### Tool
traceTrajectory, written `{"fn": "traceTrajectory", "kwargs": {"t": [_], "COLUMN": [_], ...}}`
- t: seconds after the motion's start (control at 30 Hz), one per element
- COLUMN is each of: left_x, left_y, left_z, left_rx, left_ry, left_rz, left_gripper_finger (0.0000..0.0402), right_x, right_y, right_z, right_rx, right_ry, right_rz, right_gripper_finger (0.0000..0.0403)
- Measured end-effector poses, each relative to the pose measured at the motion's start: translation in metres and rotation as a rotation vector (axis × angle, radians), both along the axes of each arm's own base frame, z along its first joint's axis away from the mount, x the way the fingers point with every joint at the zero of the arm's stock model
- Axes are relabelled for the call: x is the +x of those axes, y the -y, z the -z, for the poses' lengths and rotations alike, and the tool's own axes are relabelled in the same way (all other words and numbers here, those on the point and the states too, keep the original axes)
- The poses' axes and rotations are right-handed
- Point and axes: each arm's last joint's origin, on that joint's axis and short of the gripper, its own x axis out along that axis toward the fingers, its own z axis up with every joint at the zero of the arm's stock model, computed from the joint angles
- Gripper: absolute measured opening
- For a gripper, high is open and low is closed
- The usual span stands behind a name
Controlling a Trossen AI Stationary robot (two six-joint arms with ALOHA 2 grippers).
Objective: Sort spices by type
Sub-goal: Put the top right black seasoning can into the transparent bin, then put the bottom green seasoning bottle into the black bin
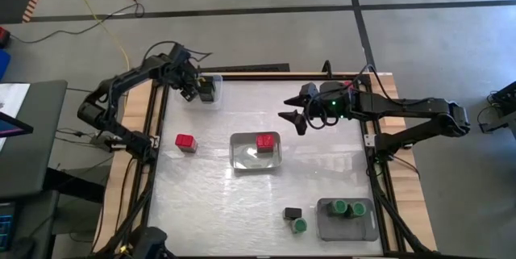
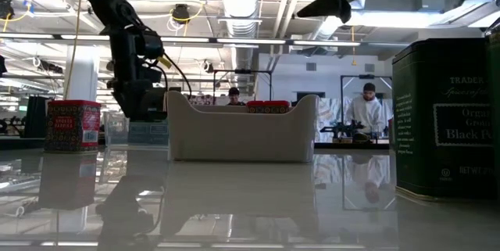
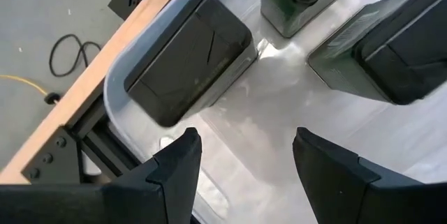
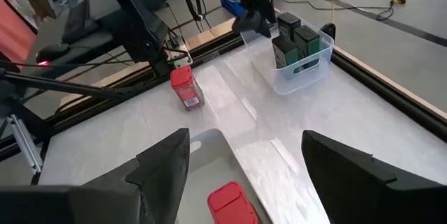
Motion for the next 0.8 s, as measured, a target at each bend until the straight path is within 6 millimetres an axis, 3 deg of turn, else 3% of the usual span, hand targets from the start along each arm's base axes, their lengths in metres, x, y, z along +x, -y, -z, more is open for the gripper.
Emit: {"fn": "traceTrajectory", "kwargs": {"t": [0.27,0.57,0.8], "left_x": [-0.009,-0.006,0.001], "left_y": [0.028,0.094,0.138], "left_z": [-0.034,-0.084,-0.104], "left_rx": [0.023,0.115,0.149], "left_ry": [0.122,0.357,0.522], "left_rz": [-0.078,-0.134,-0.154], "left_gripper_finger": [0.0217,0.0217,0.0217], "right_x": [-0.009,-0.023,-0.036], "right_y": [0.009,0.016,0.029], "right_z": [0.010,0.027,0.038], "right_rx": [0.067,0.163,0.212], "right_ry": [-0.116,-0.309,-0.438], "right_rz": [0.062,0.143,0.291], "right_gripper_finger": [0.0303,0.0303,0.0303]}}
